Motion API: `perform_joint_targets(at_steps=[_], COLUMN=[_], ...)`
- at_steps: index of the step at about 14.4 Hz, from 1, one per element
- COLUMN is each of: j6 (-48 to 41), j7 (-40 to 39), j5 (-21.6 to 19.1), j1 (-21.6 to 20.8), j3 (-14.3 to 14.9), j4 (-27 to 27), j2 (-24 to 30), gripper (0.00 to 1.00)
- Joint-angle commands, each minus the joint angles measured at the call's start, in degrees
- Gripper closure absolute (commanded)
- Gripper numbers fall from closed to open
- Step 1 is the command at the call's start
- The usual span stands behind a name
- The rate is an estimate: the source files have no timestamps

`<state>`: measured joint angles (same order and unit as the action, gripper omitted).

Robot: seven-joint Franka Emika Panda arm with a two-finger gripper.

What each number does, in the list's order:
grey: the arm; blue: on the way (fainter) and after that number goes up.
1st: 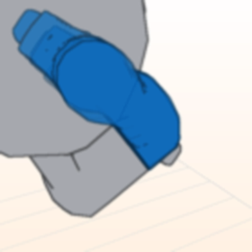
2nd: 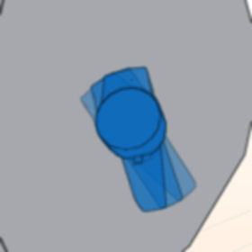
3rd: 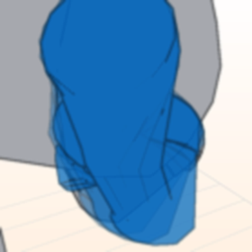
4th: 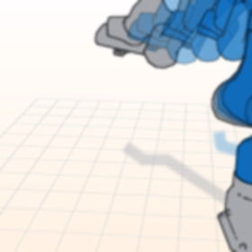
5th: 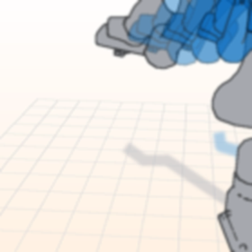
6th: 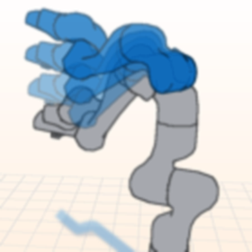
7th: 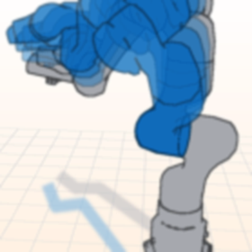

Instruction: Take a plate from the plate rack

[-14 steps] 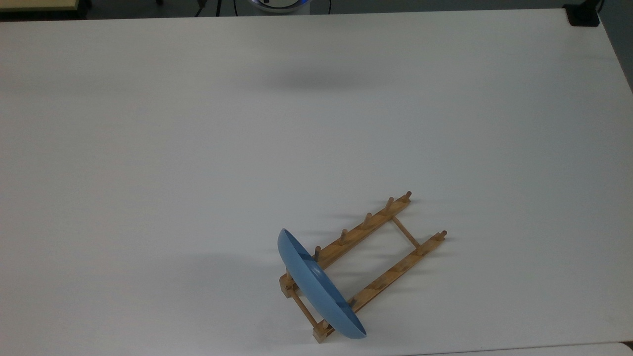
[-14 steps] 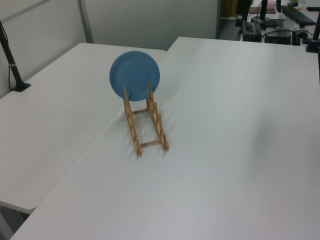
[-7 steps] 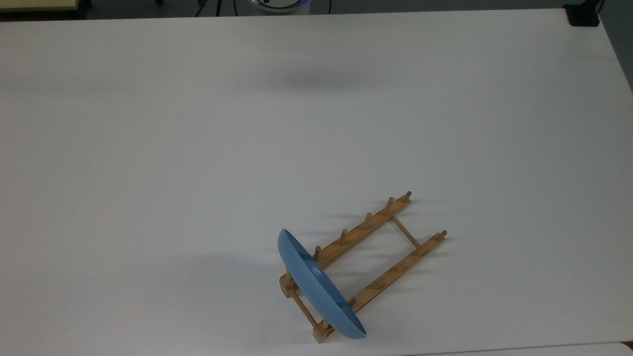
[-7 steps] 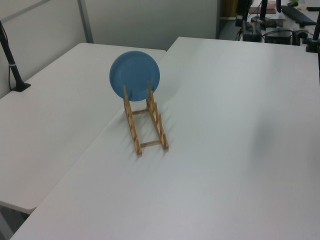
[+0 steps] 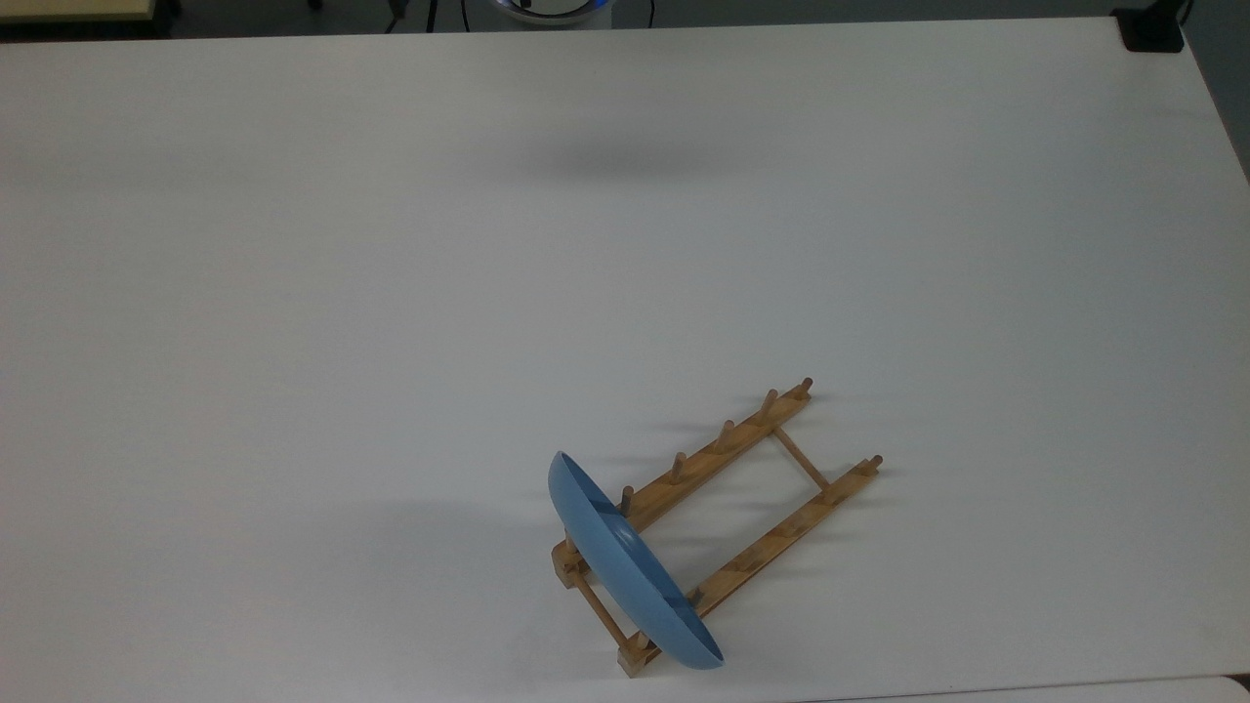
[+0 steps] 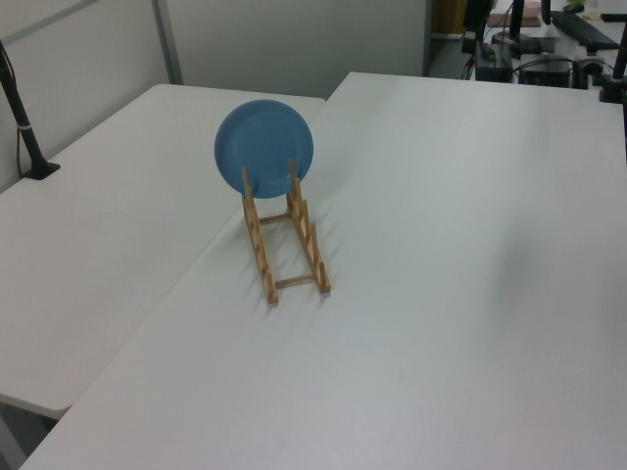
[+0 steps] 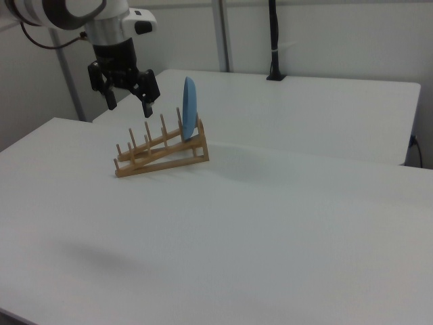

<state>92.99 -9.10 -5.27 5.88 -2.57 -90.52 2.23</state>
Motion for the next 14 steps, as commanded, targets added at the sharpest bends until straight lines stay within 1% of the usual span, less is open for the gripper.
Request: perform_joint_targets(at_steps=[1,2,4,6,8,11,14], j6=[1.84,4.63,11.83,19.21,28.08,38.9,47.09], j7=[-13.98,-14.97,-13.24,-5.27,2.04,9.51,21.45], j5=[2.53,3.68,3.78,3.95,4.65,9.13,10.01], j1=[0.09,0.01,-0.08,-0.34,-1.66,-5.08,-7.37], j3=[0.02,0.02,0.11,0.11,0.11,0.11,0.11], j4=[-0.62,-0.27,-0.09,-0.09,0.08,0.17,3.15], j2=[-1.17,-1.87,-2.75,-4.15,-7.05,-12.67,-18.99], gripper=[0.0,0.0,0.0,0.0,0.0,0.0,0.0])
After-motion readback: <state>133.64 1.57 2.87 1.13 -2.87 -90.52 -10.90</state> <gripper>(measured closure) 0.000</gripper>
